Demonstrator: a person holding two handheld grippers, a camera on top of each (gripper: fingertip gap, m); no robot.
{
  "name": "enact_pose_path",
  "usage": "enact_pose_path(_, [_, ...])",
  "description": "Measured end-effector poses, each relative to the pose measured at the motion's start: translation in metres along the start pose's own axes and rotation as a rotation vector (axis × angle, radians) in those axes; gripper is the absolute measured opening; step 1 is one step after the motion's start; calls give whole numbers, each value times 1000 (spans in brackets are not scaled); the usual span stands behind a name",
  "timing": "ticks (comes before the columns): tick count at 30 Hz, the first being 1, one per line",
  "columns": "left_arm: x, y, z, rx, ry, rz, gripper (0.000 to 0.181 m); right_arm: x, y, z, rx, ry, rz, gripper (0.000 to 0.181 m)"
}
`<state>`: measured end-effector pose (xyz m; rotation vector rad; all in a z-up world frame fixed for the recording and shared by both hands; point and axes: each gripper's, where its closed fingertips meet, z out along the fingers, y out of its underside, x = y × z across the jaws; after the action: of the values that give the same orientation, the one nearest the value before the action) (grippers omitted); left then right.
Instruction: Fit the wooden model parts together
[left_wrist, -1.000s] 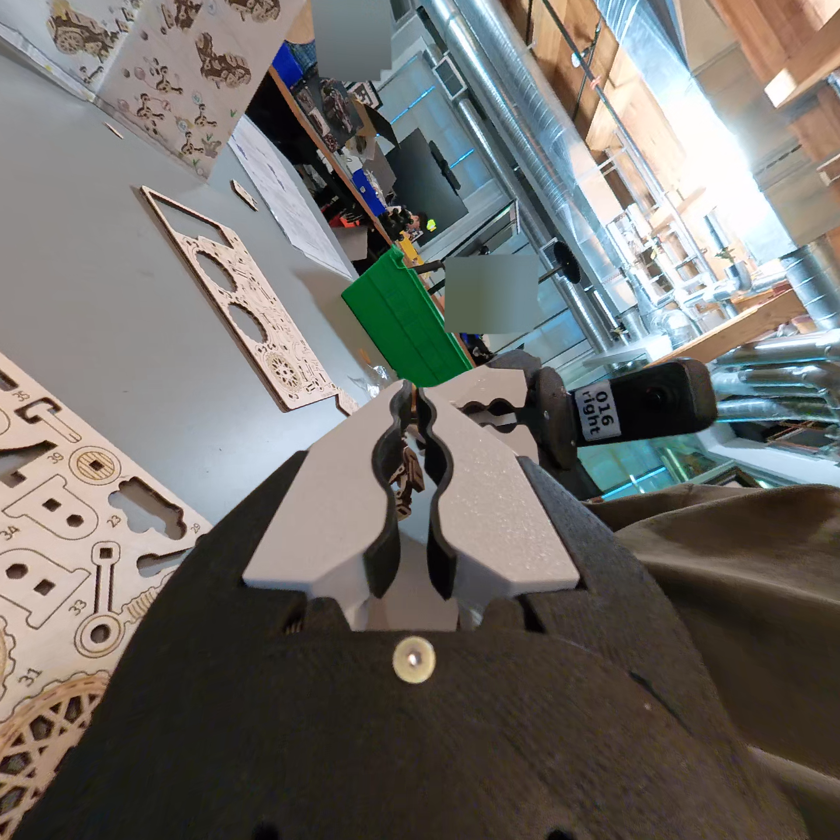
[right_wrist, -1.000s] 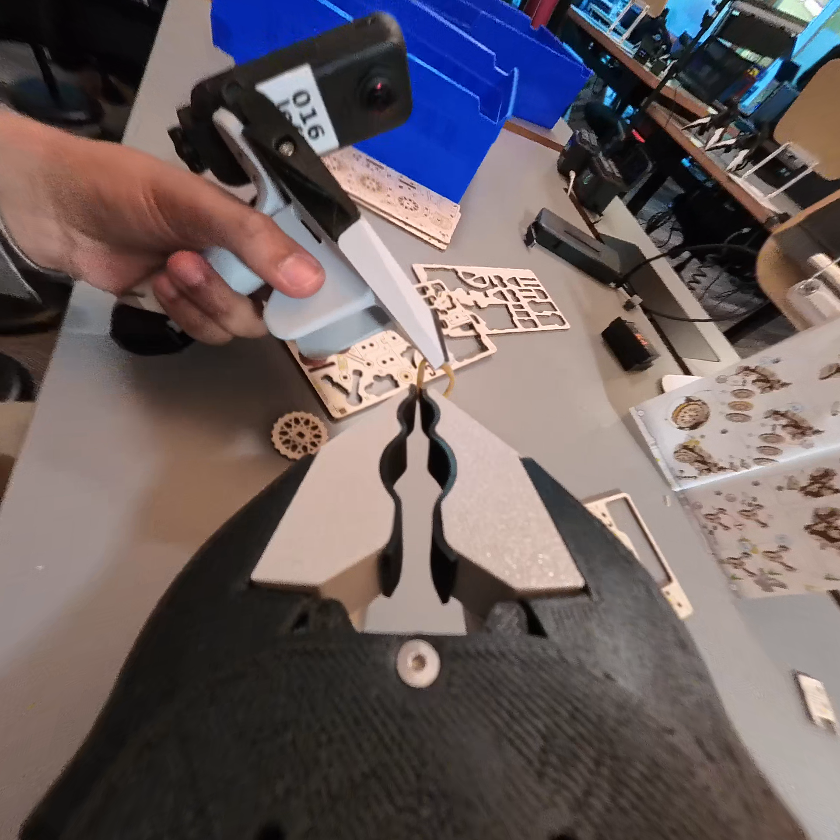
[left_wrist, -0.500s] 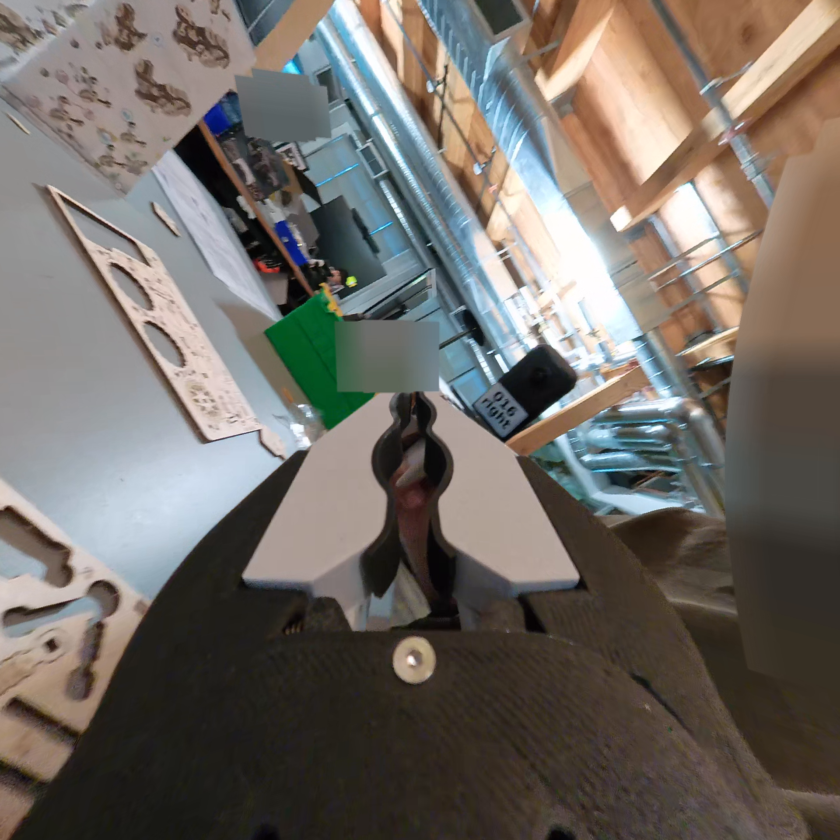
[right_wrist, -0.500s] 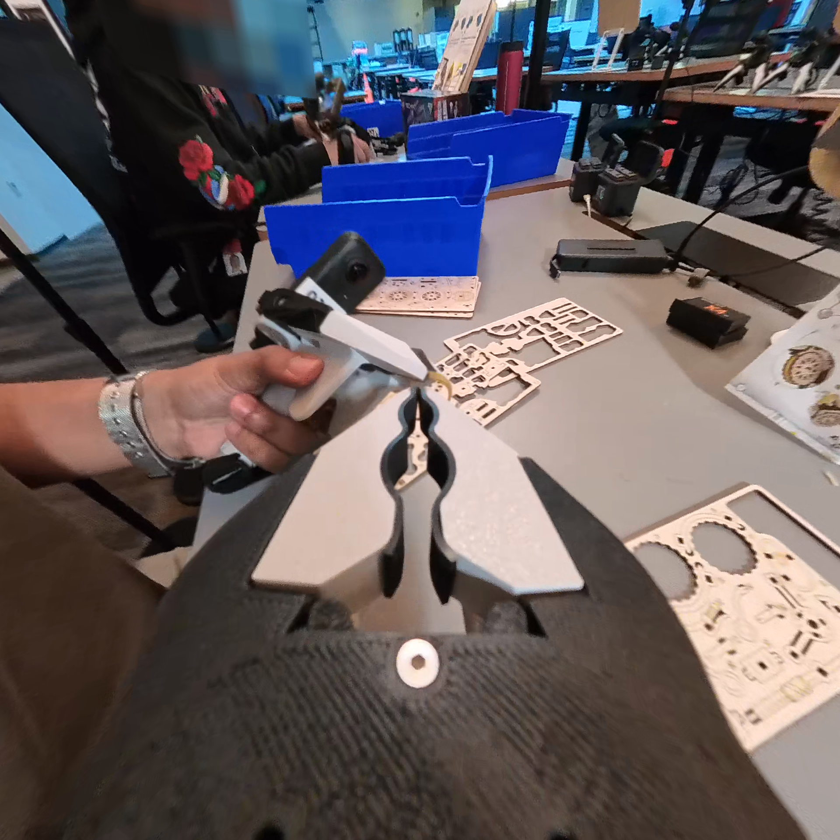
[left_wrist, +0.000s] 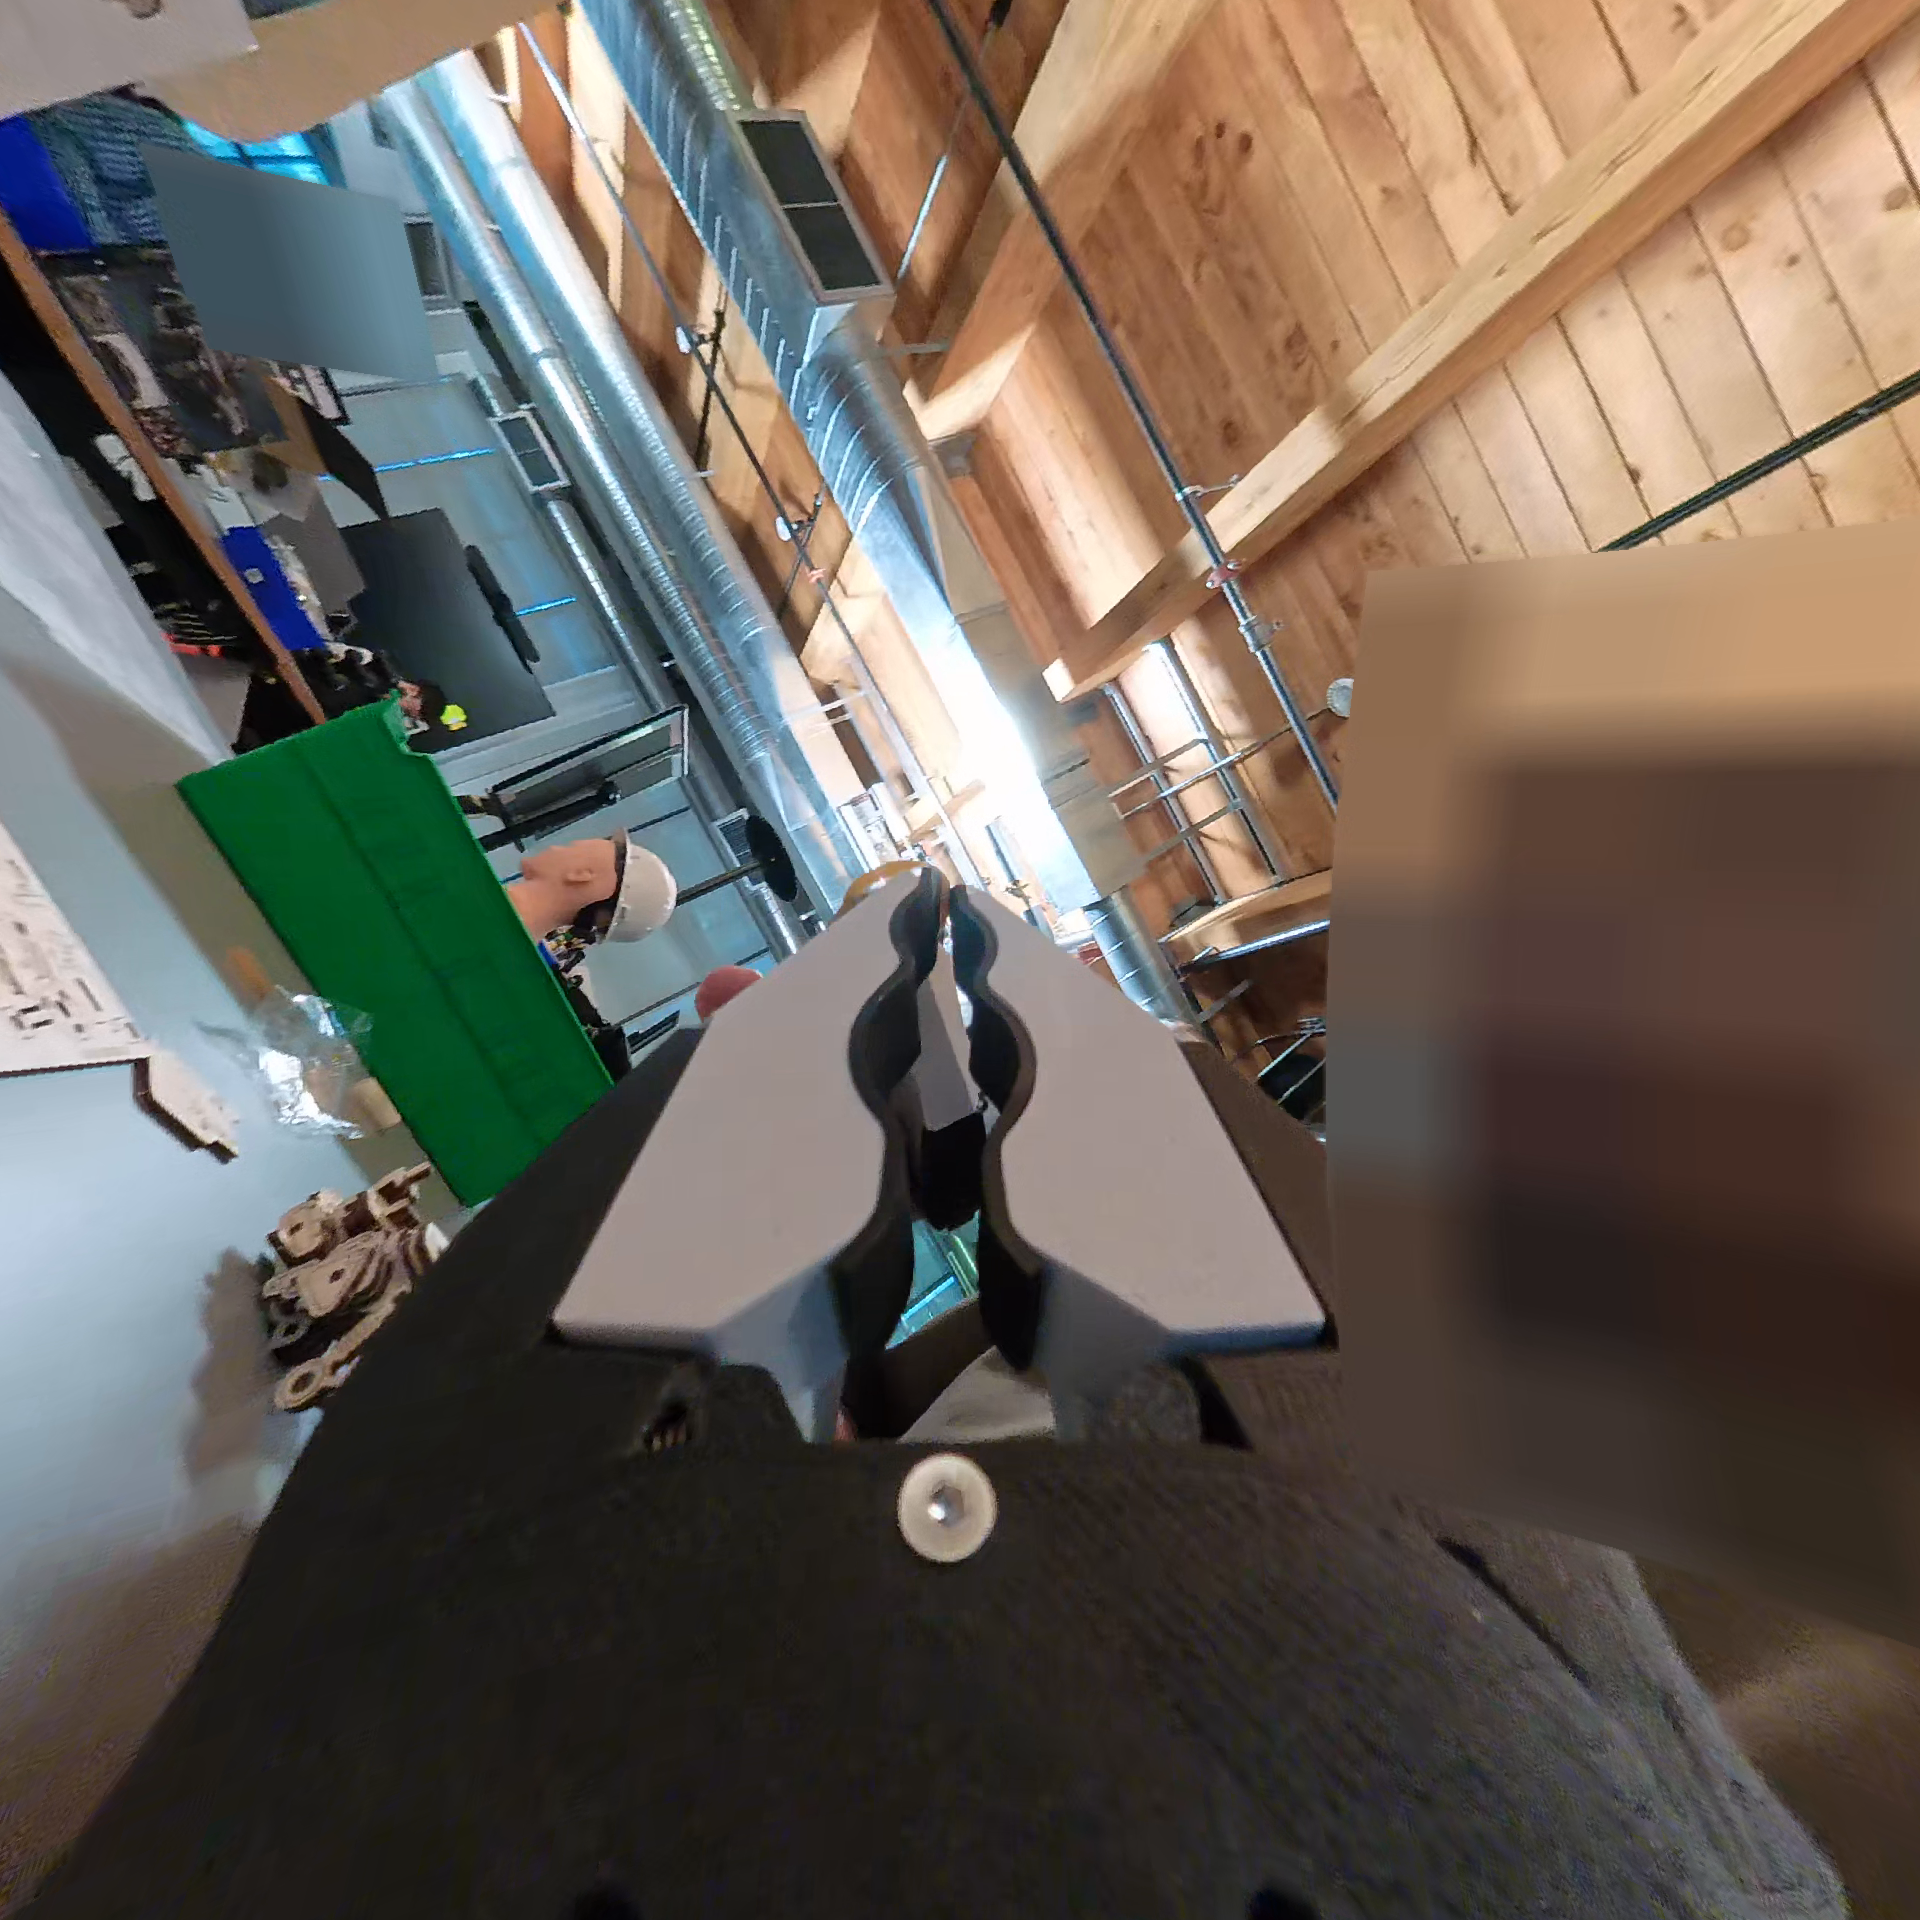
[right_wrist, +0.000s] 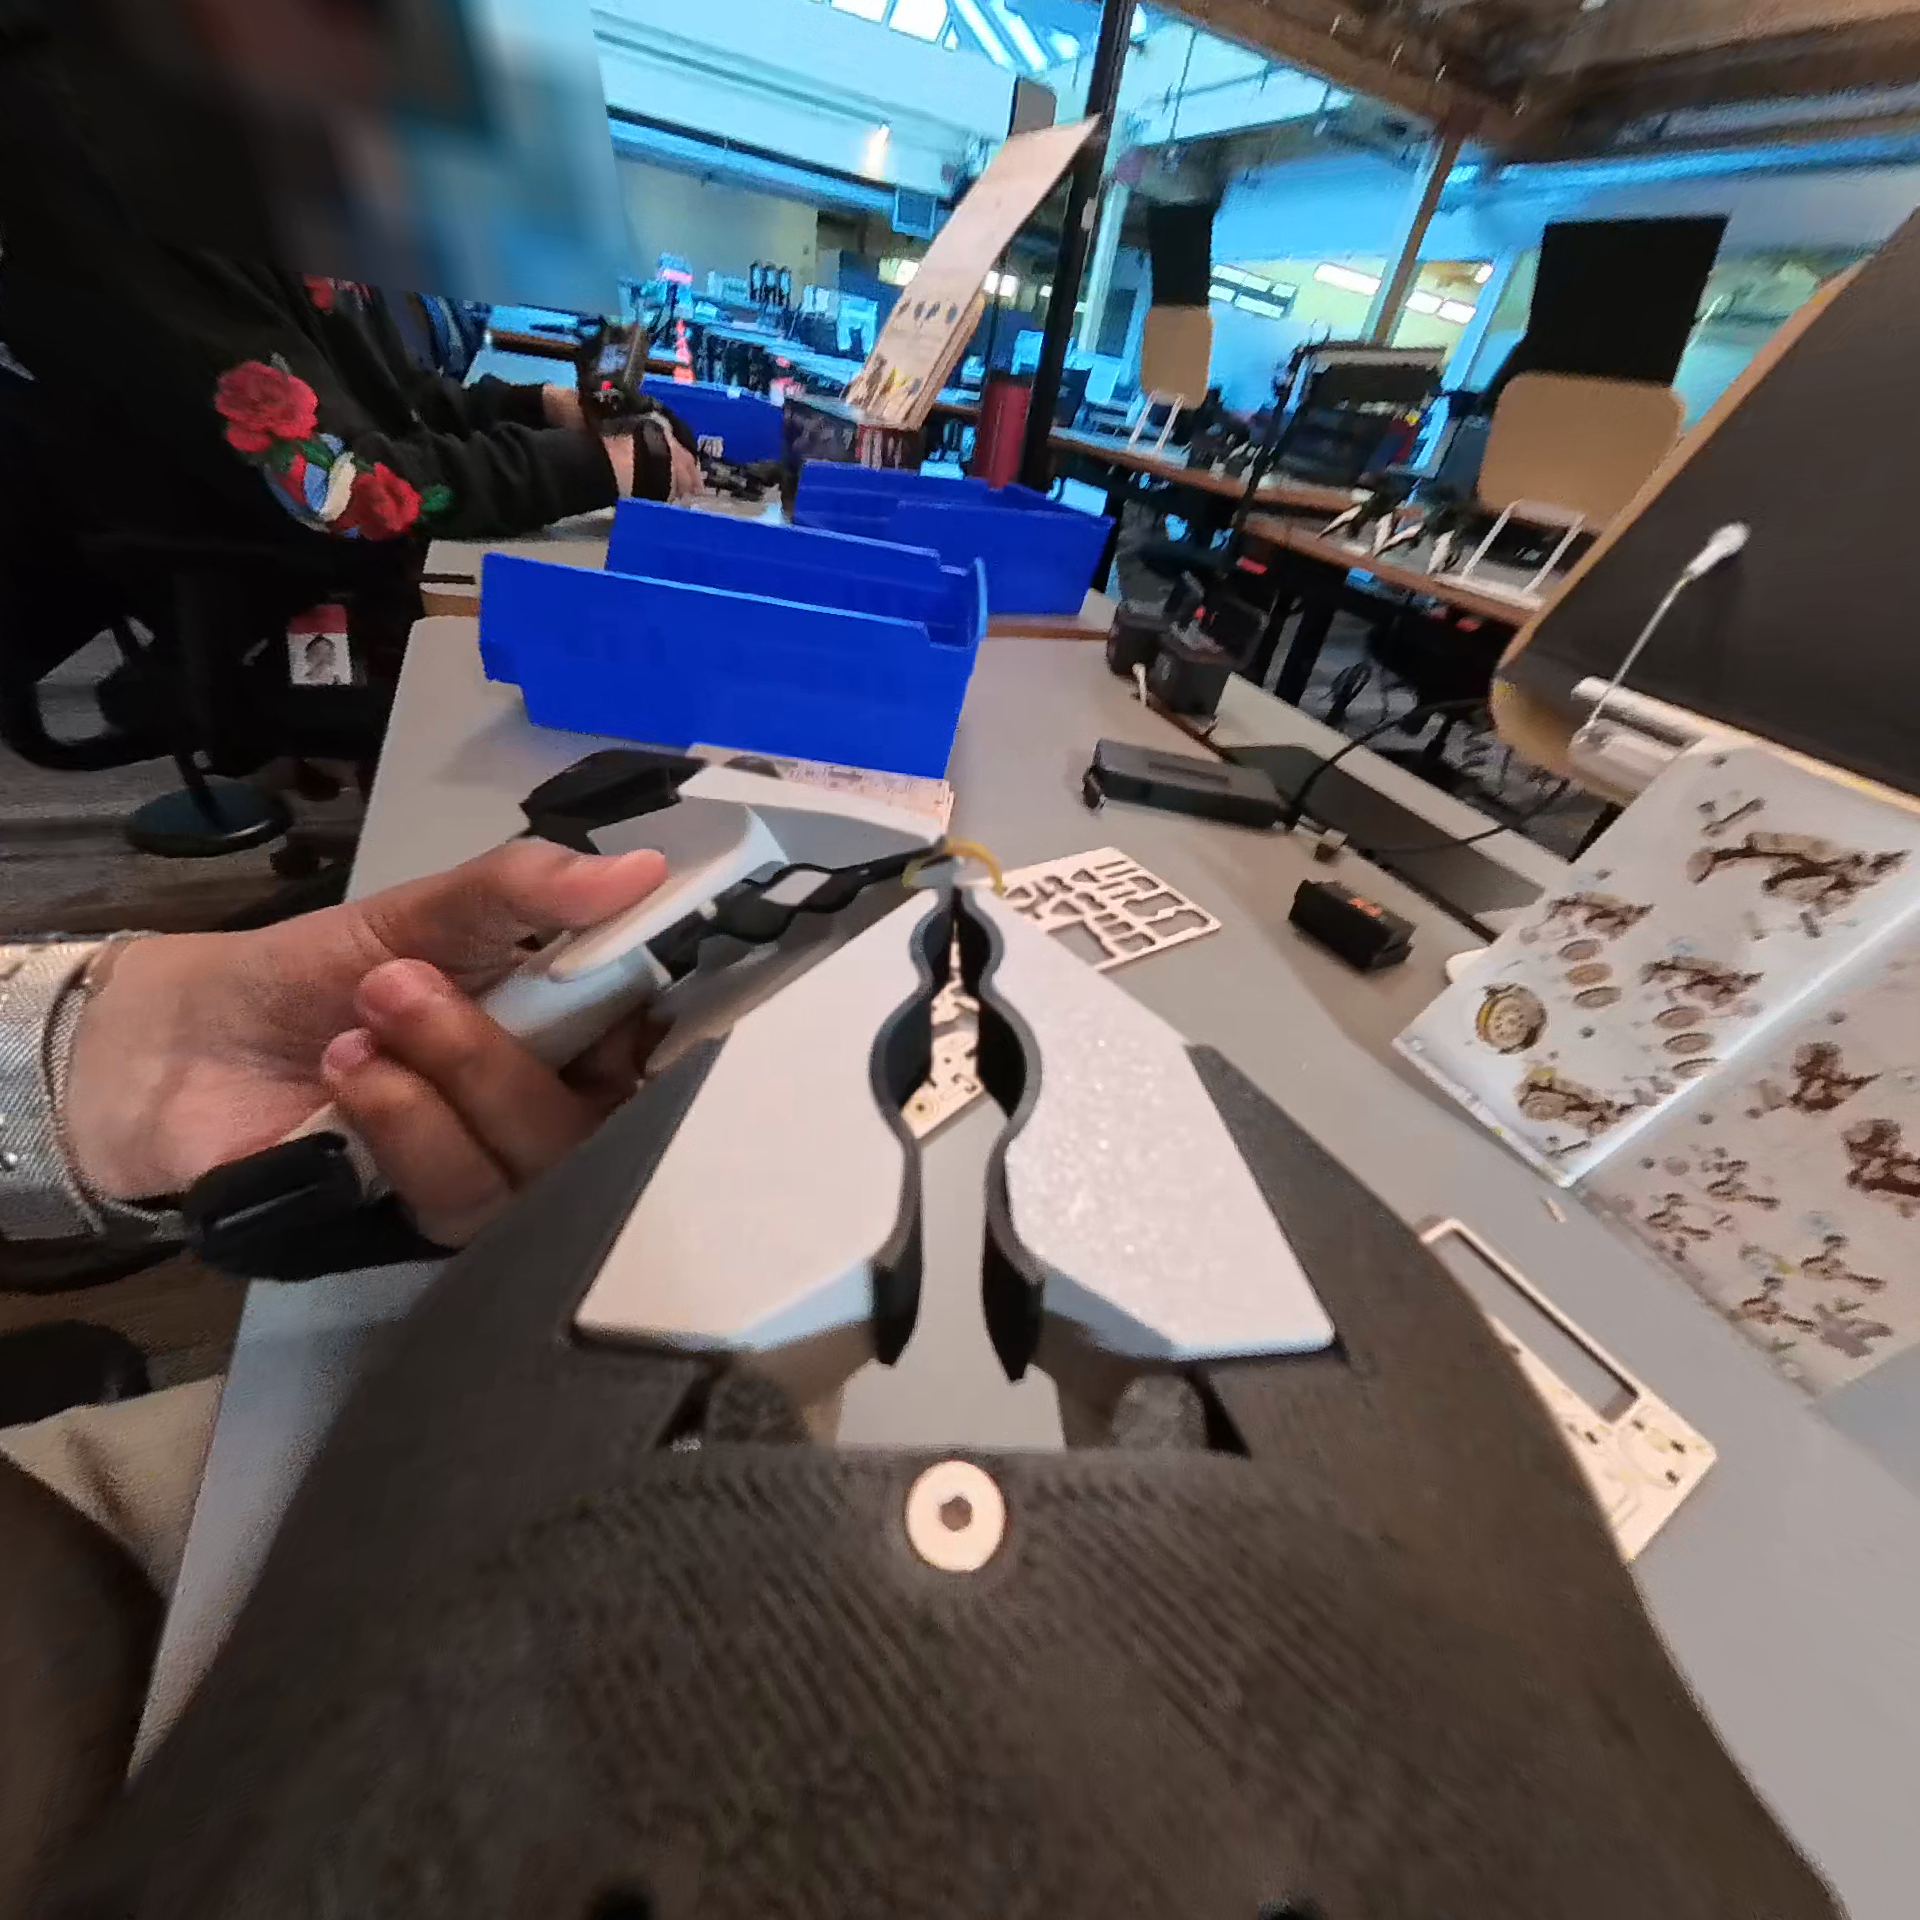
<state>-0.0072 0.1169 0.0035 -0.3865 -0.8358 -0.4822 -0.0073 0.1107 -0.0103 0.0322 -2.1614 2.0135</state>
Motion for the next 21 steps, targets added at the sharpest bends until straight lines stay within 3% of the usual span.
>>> enact_pose_path(12, [17, 11, 4, -107, -13, 203, 9, -6, -16, -7, 121, -51, 64, 0])
enact_pose_path(21, [16, 17, 4, -148, -11, 207, 1, -7, -15, -6, 141, -108, 181, 0])
